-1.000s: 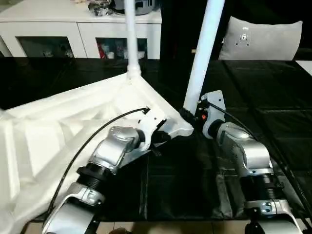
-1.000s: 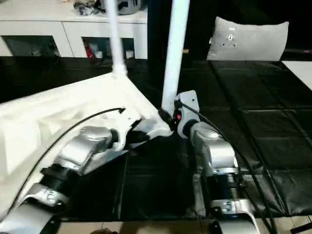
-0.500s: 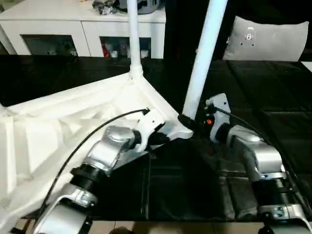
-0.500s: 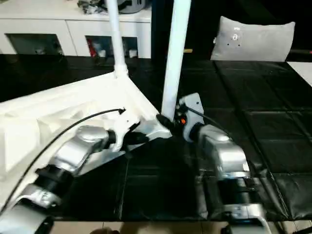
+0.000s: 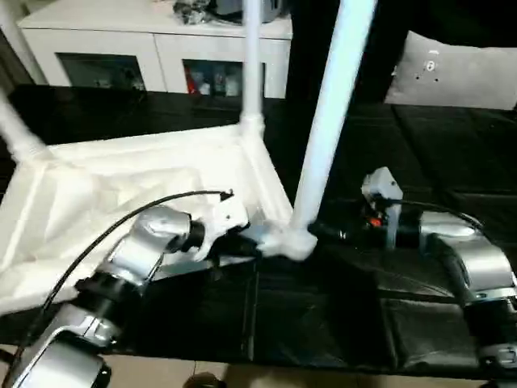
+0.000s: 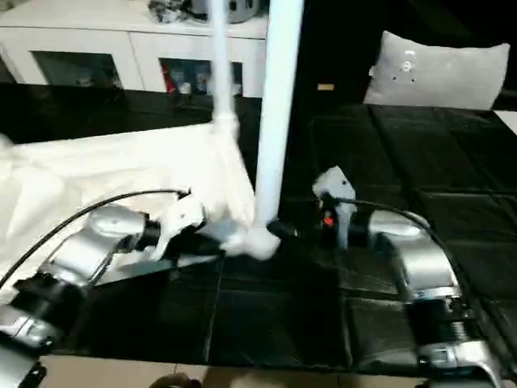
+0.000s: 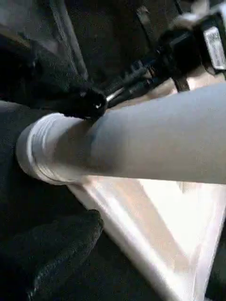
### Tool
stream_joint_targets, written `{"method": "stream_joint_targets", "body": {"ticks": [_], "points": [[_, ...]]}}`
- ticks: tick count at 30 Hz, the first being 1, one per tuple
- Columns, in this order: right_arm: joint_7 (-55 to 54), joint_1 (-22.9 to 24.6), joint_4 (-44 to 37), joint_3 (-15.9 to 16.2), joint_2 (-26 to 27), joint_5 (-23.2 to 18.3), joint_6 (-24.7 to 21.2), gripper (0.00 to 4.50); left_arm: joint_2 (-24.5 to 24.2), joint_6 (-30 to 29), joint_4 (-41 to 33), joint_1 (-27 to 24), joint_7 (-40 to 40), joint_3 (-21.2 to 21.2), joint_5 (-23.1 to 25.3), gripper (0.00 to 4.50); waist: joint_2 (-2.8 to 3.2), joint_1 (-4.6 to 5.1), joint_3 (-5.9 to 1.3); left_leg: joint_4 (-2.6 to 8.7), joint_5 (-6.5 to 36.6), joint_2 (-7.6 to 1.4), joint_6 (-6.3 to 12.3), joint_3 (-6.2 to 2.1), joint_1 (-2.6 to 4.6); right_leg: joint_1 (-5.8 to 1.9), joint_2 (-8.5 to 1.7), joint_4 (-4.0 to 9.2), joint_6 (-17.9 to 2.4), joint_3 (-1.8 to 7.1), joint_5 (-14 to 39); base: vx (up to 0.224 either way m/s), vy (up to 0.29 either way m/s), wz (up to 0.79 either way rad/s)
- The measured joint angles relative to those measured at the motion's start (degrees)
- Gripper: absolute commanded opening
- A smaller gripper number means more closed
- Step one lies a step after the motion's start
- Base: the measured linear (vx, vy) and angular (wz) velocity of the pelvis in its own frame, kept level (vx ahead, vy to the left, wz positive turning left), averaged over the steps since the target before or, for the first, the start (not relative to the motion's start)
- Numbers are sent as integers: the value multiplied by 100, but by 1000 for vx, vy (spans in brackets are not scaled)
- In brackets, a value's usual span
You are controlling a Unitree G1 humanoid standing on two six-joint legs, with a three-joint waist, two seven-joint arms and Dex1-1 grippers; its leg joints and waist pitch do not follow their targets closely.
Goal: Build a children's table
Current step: Rotate leg to tighten
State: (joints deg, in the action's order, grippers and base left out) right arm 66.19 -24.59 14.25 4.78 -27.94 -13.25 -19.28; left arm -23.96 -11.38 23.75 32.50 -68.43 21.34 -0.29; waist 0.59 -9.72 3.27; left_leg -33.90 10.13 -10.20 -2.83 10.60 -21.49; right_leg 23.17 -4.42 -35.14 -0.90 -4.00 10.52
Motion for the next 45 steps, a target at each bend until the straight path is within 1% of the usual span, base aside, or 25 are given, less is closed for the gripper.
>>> {"method": "stream_joint_targets", "body": {"ticks": [2,4,6,7,8,9,10,14,19,20,22,23,25,26,29,31,32,34,35,37,38,39,41,43,45], "points": [[174,0,8,107,-9,-1,36,305,-24,119,0,1,-96,64,5,0,0,-14,0,-3,0,0,0,0,0,-4,0,-1,0,1,0,0,0,0],[340,0,26,191,-25,-13,94,278,-58,203,0,1,-220,122,6,0,0,-16,0,-5,0,0,0,0,1,-5,0,-1,0,1,0,0,0,0],[480,1,69,232,-27,-32,142,269,-75,276,1,1,-303,141,7,0,-1,-13,0,-5,0,0,0,0,1,-5,0,-2,0,1,-1,0,0,0],[515,1,75,244,-26,-43,144,264,-77,286,1,1,-329,143,7,0,-1,-11,0,-5,0,0,0,0,1,-5,0,-3,0,1,-1,0,0,0],[542,2,76,247,-26,-52,148,245,-77,297,1,1,-338,147,7,0,-1,-10,0,-5,0,0,0,0,1,-4,0,-4,0,1,-1,0,0,0],[567,2,79,248,-26,-60,167,235,-80,310,1,2,-351,147,7,0,-1,-10,0,-5,0,-1,0,-1,1,-4,0,-5,0,1,-1,0,0,0],[608,2,92,249,-26,-68,184,235,-82,320,1,4,-360,147,7,0,-1,-11,0,-5,0,-1,0,-1,1,-4,0,-5,0,0,0,0,0,0],[693,0,162,252,-26,-107,208,204,-84,361,19,4,-383,158,7,0,-1,-12,-1,-5,1,-1,2,0,0,-4,0,-3,0,1,0,0,0,0],[723,44,122,243,-57,-215,87,191,-83,383,21,4,-446,158,4,0,-1,-20,-1,-6,1,-1,2,0,0,-4,0,-4,0,1,0,0,0,0],[653,104,-1,214,-49,-246,-57,191,-71,322,10,3,-450,151,-8,0,-2,-24,-1,-6,1,-1,2,-1,1,-5,0,-4,0,0,0,0,0,0],[516,195,-126,157,11,-287,-228,191,-10,193,-13,3,-417,136,-11,0,-2,-25,-1,-6,1,-1,2,-1,3,-5,0,-5,0,1,0,0,0,0],[297,229,-223,110,123,-287,-367,191,26,29,-27,4,-318,86,-9,0,-2,-15,-1,-6,0,-1,1,-1,6,-5,0,-11,0,1,-1,0,0,0],[-124,223,-269,4,291,-256,-536,191,125,-213,-31,4,-55,-25,-2,0,-2,10,-2,-9,-1,-1,-1,-1,16,-8,0,-16,-3,3,-2,0,0,0],[-563,140,-184,-87,520,-173,-635,191,264,-456,-6,7,274,-141,16,0,-2,37,-1,-10,-3,-1,-5,-1,26,-14,0,-19,-1,3,-2,0,0,0],[-1733,-109,-3,-329,1088,26,-884,191,591,-957,75,156,983,-331,88,0,-2,198,-1,-11,-7,0,-10,0,33,-11,0,-13,10,3,1,0,0,0],[-2629,-246,3,-480,1443,208,-1080,191,960,-1317,122,221,1544,-470,130,0,-2,328,-2,-10,-7,2,-11,0,38,-13,0,-1,12,4,-2,0,0,0],[-3148,-276,17,-576,1665,321,-1139,191,1214,-1491,202,266,1911,-527,170,0,-5,365,-2,-9,-6,2,-10,0,36,-12,0,1,12,4,-8,0,0,0],[-3695,-304,59,-672,1909,448,-1108,191,1480,-1665,278,310,2292,-576,194,0,-6,403,-1,-3,-5,3,-10,0,28,-3,0,2,9,4,-13,0,0,0],[-3884,-304,76,-694,1966,455,-1043,191,1598,-1718,281,310,2437,-596,192,0,-6,405,-2,9,-5,2,-10,-1,27,-1,0,3,-4,1,-21,0,0,0],[-4049,-306,105,-749,2060,479,-960,191,1682,-1718,281,310,2567,-597,192,0,-5,395,-2,30,-5,2,-11,-1,26,7,3,6,1,0,-15,27,-9,1],[-4083,-306,115,-764,2082,482,-938,247,1692,-1718,280,310,2595,-597,192,0,-5,388,-2,35,-6,2,-11,-1,25,10,5,6,0,-1,-12,0,0,0],[-4127,-306,117,-807,2141,481,-935,260,1689,-1713,277,310,2615,-598,201,0,-4,374,-2,39,-6,-1,-11,-4,25,10,9,5,-1,-4,-7,0,0,0],[-4119,-306,77,-874,2232,383,-1002,270,1634,-1683,264,310,2595,-577,224,0,-4,371,-2,37,-6,-1,-11,-5,24,10,9,6,-1,-4,-6,0,0,0],[-4015,-301,35,-874,2193,343,-1064,296,1554,-1602,264,305,2511,-548,227,0,-4,362,-2,33,-6,1,-11,-5,21,9,8,11,-3,-3,-8,0,0,0],[-3909,-287,32,-856,2151,277,-1071,307,1502,-1546,264,299,2483,-521,230,0,-4,342,-1,27,-6,3,-11,-5,20,8,6,12,-4,1,-13,0,0,0]]}}
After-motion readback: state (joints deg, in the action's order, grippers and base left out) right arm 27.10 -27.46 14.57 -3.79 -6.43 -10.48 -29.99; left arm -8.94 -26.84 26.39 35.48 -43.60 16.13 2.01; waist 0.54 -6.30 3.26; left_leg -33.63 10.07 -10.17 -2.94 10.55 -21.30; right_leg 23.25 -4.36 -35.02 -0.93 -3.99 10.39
